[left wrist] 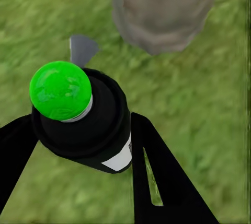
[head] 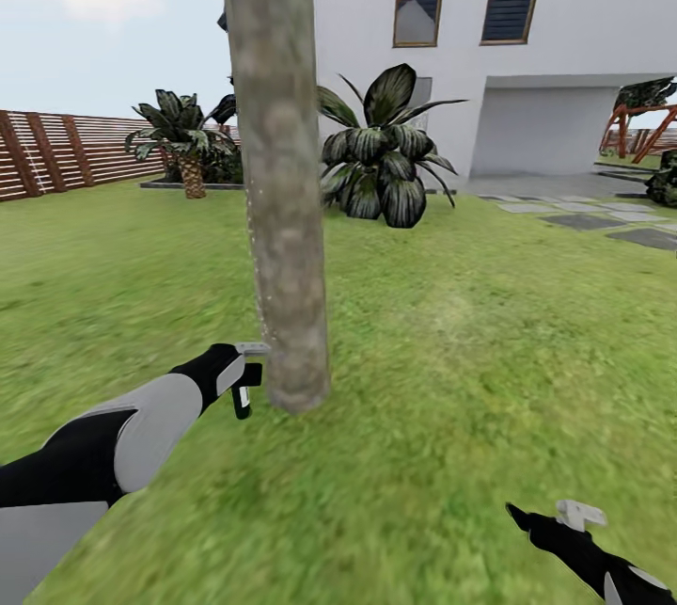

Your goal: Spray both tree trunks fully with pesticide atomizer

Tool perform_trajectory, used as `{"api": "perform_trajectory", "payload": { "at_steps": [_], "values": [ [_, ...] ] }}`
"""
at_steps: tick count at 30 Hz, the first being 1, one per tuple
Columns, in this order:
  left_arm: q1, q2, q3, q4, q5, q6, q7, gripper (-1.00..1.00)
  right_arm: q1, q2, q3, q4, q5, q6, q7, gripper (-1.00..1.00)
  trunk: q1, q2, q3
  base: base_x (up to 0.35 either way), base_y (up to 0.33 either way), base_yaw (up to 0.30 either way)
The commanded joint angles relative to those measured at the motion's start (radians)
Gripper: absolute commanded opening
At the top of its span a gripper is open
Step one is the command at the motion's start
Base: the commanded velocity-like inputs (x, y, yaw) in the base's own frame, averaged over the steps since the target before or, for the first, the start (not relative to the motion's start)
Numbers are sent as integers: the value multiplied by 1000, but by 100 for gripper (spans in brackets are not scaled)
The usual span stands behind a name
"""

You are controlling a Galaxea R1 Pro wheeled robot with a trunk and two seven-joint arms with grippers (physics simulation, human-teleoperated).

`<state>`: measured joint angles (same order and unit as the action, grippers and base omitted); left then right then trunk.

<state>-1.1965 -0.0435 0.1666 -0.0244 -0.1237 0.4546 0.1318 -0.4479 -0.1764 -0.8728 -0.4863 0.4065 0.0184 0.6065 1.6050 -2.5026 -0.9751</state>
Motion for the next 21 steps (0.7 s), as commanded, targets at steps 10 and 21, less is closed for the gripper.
{"api": "perform_trajectory", "payload": {
  "at_steps": [10,21],
  "values": [
    [62,-12,0,0,-1,2,0,-100,0,-2,-1,0,-1,0,-1,100,0,0,0,5,-146,94],
    [61,-13,-2,-278,-2,268,-17,-100,0,-5,-1,0,-1,0,-1,100,0,0,0,0,-1,2]
  ]
}}
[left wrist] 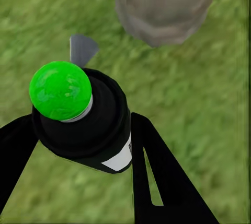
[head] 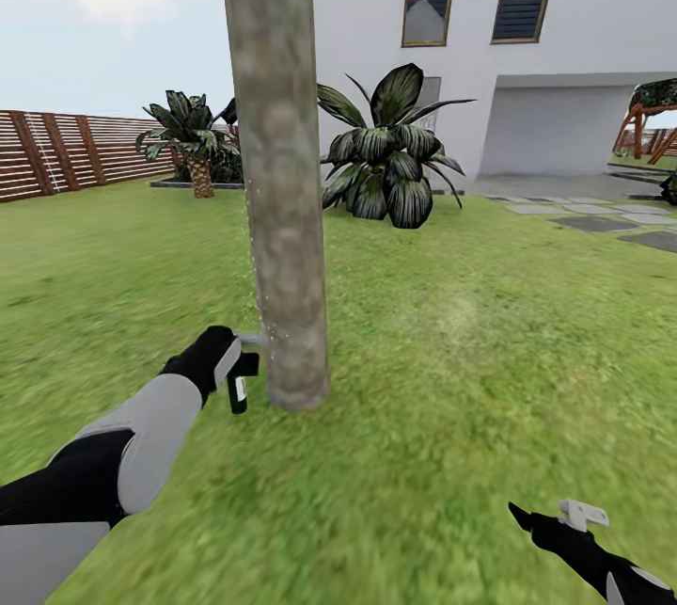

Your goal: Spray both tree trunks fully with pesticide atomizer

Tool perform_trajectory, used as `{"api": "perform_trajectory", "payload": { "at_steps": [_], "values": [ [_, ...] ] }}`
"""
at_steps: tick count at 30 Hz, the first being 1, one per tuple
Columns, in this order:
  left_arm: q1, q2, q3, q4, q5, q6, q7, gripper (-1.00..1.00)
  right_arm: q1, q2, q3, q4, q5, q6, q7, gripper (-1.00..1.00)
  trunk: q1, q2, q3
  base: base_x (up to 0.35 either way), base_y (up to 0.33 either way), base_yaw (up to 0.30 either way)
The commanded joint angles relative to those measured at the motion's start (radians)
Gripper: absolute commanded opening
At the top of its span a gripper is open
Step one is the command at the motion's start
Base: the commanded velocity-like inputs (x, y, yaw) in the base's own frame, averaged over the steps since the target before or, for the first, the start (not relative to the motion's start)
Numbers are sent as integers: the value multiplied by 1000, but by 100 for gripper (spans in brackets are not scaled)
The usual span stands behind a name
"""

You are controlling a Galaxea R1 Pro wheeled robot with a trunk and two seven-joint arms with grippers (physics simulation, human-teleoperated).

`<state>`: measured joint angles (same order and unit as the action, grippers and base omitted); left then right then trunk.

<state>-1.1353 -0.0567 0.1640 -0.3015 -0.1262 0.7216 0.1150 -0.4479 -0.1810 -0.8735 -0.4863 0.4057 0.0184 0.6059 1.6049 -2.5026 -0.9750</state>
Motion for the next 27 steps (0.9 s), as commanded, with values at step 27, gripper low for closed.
{"api": "perform_trajectory", "payload": {
  "at_steps": [27],
  "values": [
    [-177,-27,-1,-185,2,269,-2,-100,0,-4,-1,0,-2,0,0,100,0,0,0,0,0,0]
  ]
}}
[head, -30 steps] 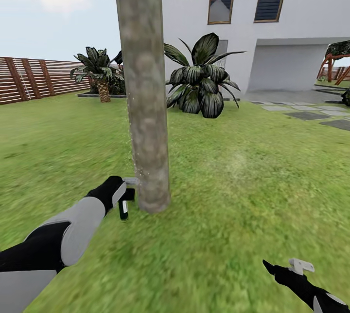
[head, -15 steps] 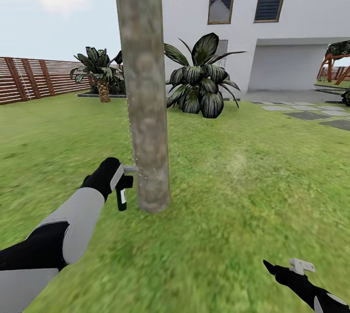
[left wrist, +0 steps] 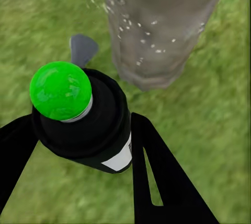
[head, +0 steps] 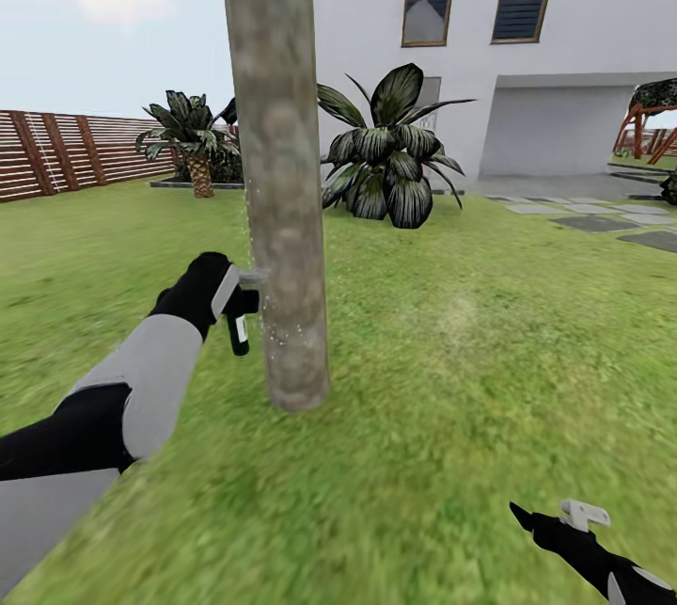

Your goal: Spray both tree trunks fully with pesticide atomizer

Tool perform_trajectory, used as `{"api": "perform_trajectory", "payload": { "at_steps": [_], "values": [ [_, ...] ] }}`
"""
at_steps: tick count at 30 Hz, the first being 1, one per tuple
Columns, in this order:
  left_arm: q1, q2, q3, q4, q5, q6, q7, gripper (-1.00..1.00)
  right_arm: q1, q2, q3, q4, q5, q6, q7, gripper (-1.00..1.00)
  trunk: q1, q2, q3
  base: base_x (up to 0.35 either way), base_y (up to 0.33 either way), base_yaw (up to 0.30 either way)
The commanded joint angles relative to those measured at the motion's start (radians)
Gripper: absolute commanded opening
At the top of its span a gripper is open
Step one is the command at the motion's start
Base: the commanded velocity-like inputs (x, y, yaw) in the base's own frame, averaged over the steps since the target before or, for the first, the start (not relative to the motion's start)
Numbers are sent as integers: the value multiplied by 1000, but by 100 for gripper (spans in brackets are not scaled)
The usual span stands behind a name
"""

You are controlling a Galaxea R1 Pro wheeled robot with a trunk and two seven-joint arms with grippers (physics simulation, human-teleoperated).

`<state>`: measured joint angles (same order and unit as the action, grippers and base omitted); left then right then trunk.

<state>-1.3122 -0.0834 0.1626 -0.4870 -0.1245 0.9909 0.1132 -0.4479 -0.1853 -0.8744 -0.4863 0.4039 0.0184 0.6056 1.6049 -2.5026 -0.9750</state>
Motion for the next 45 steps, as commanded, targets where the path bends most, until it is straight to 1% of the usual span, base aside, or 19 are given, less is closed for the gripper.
{"api": "perform_trajectory", "payload": {
  "at_steps": [1,5,9,12,15,19,20,21,22,24,25,28,31,36,39,40,43,45],
  "values": [
    [-20,0,0,0,0,1,0,-100,0,0,0,0,0,0,0,100,0,0,0,0,0,0],
    [-56,0,0,1,2,6,0,-100,0,0,0,0,0,0,0,100,0,0,0,0,0,0],
    [-109,-1,0,5,2,8,0,-100,0,0,0,0,0,0,0,100,0,0,0,0,0,0],
    [-149,-6,0,7,2,11,0,-100,0,0,0,0,0,0,0,100,0,0,0,0,0,-131],
    [-165,-7,0,8,2,12,0,-100,0,0,0,0,0,0,0,100,0,0,0,0,0,-218],
    [-206,-5,0,11,1,12,0,-100,0,0,0,0,0,0,-1,100,0,0,0,0,0,-16],
    [-226,-5,0,22,1,12,0,-100,0,0,0,0,0,0,-1,100,0,0,0,0,0,-3],
    [-262,-5,0,53,0,12,0,-100,0,0,0,0,0,0,-1,100,0,0,0,0,0,-1],
    [-282,-5,0,77,0,12,0,-100,0,0,0,0,0,0,0,100,0,0,0,0,0,0],
    [-301,-6,0,109,-1,12,0,-100,0,0,0,0,0,0,0,100,0,0,0,0,0,0],
    [-303,-6,0,115,0,12,0,-100,0,0,0,0,0,0,0,100,0,0,0,0,0,0],
    [-306,-6,-1,201,-1,11,0,-100,0,0,0,0,0,0,0,100,0,0,0,0,0,0],
    [-306,-6,-1,264,-1,9,0,-100,0,0,0,0,0,0,0,100,0,0,0,0,0,0],
    [-303,-6,0,330,-2,3,0,-100,0,1,0,0,0,0,0,100,0,0,0,0,0,0],
    [-299,-6,0,338,-3,1,0,-100,0,1,0,0,1,0,0,100,0,0,0,0,0,0],
    [-291,-6,0,339,-3,-2,-1,-100,0,1,0,0,1,0,0,100,0,0,0,0,0,0],
    [-225,-6,0,339,-5,-15,-2,-100,0,1,0,0,1,0,0,100,0,0,0,0,0,0],
    [-176,-6,0,338,-6,-48,-3,-100,0,1,0,0,1,0,0,100,0,0,0,0,0,0]
  ]
}}
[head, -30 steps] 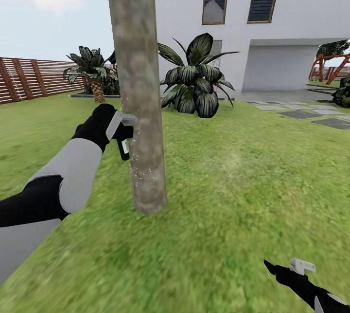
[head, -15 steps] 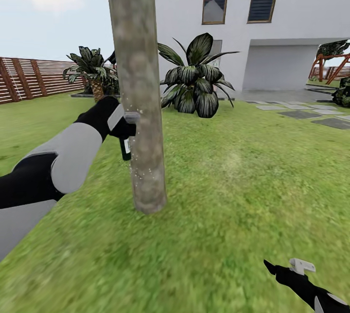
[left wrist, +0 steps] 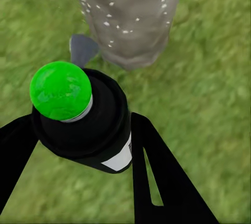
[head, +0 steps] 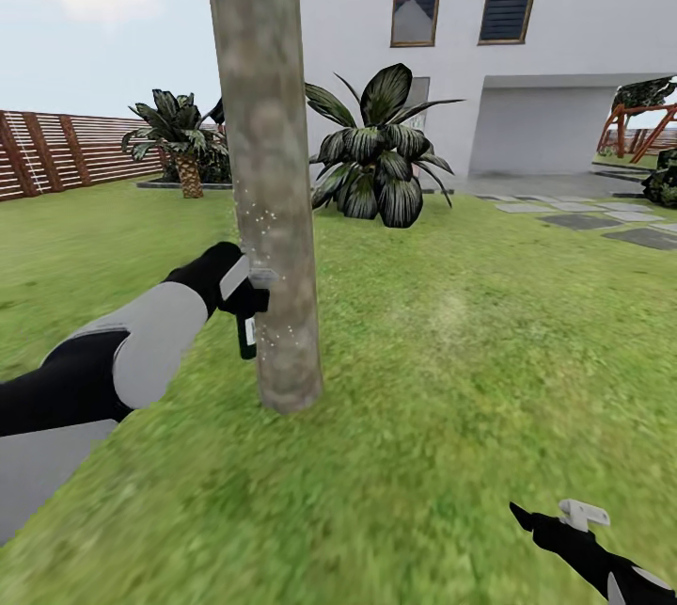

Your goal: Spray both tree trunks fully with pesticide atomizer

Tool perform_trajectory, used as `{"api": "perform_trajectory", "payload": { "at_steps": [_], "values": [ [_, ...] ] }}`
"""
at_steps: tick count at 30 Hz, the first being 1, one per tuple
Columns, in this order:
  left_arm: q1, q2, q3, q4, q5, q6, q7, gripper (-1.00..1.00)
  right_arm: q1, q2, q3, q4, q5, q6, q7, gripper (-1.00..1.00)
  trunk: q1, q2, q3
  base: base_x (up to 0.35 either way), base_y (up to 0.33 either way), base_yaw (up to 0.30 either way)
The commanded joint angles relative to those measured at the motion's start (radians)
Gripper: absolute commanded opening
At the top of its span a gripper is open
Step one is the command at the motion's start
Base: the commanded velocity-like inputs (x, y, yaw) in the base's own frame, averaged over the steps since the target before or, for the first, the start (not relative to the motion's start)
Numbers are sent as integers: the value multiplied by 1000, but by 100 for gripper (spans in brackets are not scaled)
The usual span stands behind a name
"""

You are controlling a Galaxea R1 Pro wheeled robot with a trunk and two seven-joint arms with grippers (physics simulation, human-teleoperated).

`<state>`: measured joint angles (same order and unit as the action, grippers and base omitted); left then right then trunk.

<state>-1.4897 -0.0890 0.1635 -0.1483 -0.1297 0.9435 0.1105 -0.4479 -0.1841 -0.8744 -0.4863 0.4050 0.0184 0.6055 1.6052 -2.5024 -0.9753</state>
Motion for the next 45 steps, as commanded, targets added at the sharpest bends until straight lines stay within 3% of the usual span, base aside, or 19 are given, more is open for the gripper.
{"api": "perform_trajectory", "payload": {
  "at_steps": [1,11,19,25,45],
  "values": [
    [20,0,-1,-1,-1,-23,0,-100,0,0,0,0,0,0,0,100,0,0,0,0,0,0],
    [176,-2,-2,-1,0,-187,0,-100,0,0,0,0,0,0,0,100,0,0,0,0,0,0],
    [304,0,-1,-1,-2,-271,2,-100,0,1,3,3,3,0,-2,100,0,0,0,0,0,0],
    [314,-1,-2,-1,-1,-275,0,-100,0,-1,2,1,2,0,-1,100,0,0,0,0,-22,10],
    [315,-2,-2,-2,1,-275,0,-100,0,2,2,1,1,0,-1,100,0,0,0,30,-313,212]
  ]
}}
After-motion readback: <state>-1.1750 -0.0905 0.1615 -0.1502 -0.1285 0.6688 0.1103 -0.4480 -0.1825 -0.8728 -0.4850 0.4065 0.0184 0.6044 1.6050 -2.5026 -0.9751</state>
